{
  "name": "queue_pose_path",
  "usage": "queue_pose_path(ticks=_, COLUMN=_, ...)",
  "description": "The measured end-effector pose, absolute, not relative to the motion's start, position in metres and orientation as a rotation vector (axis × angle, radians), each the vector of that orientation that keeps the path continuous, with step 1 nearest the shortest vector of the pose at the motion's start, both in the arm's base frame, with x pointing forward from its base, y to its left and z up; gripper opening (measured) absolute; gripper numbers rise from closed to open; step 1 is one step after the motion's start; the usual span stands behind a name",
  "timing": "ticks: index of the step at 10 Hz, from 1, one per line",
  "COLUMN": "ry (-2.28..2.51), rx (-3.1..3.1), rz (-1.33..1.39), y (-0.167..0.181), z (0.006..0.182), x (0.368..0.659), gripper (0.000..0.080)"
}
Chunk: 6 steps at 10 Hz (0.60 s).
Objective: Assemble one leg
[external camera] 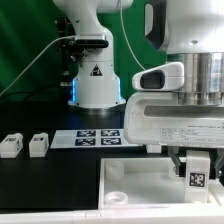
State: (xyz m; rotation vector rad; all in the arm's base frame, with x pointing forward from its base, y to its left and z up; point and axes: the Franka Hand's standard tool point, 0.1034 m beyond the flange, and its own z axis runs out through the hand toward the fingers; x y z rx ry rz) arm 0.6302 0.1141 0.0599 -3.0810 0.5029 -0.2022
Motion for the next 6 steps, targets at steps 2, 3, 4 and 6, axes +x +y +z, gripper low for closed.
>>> queue_pose_path(ticks=2, ry=0.773, rx=-3.032, rz=-0.164, y=0.105, z=0.060, x=0.628, gripper=0.0288)
queue_pose_path(ticks=3, ry=0.884, rx=-3.006, rz=-0.158, y=0.101, z=0.060, x=0.628, gripper=0.0289)
queue_pose_path(ticks=4, ry=0.932, rx=-3.002, rz=-0.161, y=0.096, z=0.060, x=0.627, gripper=0.0289)
queue_pose_path(ticks=6, ry=0.910, rx=-3.009, rz=-0.161, y=0.095, z=0.060, x=0.627, gripper=0.0291)
